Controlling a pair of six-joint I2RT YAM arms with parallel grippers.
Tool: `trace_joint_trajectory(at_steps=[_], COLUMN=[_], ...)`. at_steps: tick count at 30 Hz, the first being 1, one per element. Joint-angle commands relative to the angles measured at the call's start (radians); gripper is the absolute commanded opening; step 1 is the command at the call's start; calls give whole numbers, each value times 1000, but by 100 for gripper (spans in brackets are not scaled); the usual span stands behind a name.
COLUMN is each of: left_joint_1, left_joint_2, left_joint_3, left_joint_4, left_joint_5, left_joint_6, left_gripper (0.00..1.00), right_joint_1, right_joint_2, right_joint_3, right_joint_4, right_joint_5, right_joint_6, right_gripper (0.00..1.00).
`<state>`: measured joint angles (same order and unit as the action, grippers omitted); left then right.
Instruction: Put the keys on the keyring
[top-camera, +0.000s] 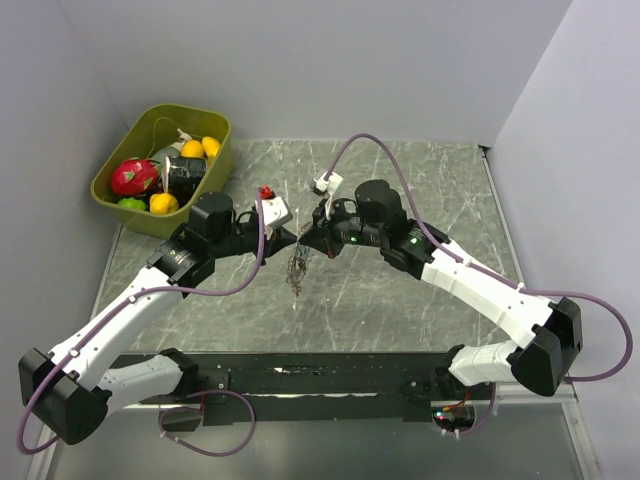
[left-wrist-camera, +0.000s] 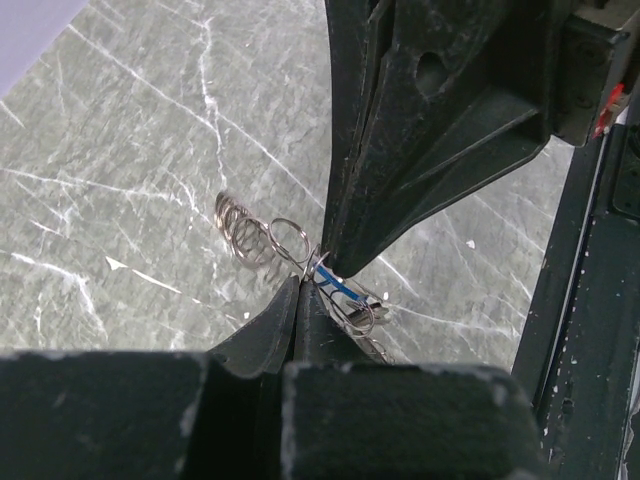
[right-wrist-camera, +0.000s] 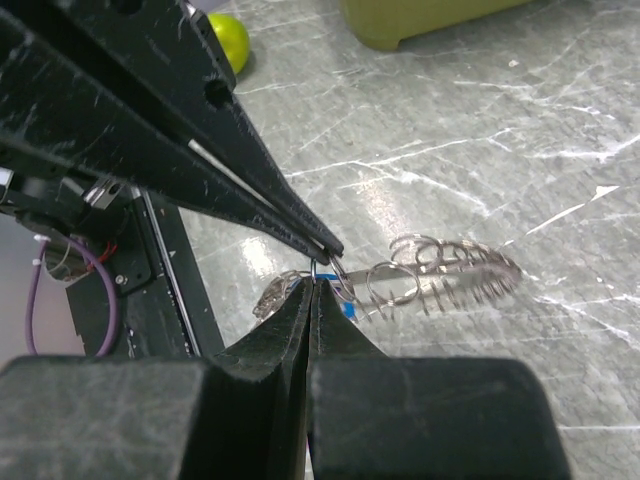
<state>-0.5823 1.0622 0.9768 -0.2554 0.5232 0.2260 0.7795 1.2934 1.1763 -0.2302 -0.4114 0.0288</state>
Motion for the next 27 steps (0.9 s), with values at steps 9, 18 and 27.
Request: trace_joint_trajectory(at_steps=[9,18,27], left_joint_1=[-7,-7,-5], left_joint_2=[-44,-60,-90], left_joint_3=[36,22,-9], left_joint_4=[61,88,130], left_joint_5=[5,14,46], left_joint_6=[9,3,-4], left_gripper=[1,1,1], right_joint_1=[6,3,-11], right_joint_2=[-6,-31,-46], right_joint_3=[29,-4,-30], right_joint_4=[6,11,31], right_joint_5=[69,94,77], right_joint_6=[10,25,43], right_gripper=[0,0,0])
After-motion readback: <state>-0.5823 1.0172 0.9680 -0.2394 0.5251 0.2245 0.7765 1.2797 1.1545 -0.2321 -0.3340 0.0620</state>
